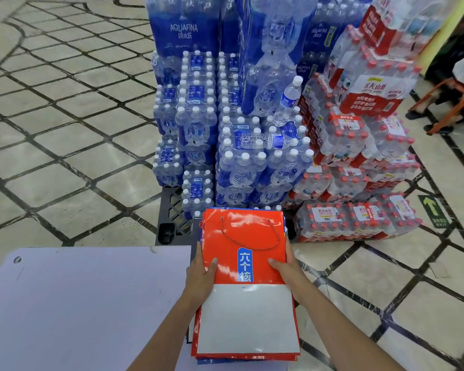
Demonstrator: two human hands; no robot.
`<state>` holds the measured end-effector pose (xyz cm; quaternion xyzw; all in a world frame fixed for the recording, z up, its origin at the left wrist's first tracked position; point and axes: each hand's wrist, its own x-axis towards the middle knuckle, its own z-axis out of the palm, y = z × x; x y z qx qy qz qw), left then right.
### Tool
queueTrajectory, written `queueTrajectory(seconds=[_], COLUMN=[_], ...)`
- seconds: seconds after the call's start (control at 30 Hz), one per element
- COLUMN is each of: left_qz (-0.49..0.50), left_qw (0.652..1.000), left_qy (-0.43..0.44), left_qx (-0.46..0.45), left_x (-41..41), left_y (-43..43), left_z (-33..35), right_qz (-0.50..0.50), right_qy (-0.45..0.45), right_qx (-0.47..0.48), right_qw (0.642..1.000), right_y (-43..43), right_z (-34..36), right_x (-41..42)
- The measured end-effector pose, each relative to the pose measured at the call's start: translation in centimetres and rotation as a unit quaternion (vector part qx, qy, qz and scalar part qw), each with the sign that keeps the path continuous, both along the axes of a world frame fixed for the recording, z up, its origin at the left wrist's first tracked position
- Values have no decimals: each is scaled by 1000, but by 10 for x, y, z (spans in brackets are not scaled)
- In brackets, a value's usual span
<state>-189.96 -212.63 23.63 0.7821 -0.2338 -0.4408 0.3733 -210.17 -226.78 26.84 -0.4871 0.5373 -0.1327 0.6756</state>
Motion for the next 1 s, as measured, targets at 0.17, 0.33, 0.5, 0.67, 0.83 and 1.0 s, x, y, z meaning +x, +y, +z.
queueTrajectory(seconds=[0.17, 0.33, 0.5, 0.67, 0.83, 1.0], left_qz=[48, -58, -211, -225, -202, -206], left_qw=[998, 917, 875, 874, 879, 875], left_qy=[42, -392, -436, -422, -422, -426], left_qx=[-9, -49, 14, 90, 91, 101], left_x=[-4, -37, -56, -56, -61, -62], left_y=[2, 10, 20, 18, 15, 16], left_z=[10, 35, 14, 3, -2, -8], right_qz=[72, 117, 121, 124, 152, 186], right_qy=[71, 235, 296, 276, 275, 329], right_qx=[-112, -297, -269, -240, -277, -327], right_qw=[989, 918, 909, 923, 908, 866], right_y=[6, 15, 58, 60, 58, 67], right_z=[11, 17, 8, -4, -18, -31], right_x=[-2, -8, -1, 0, -8, -7])
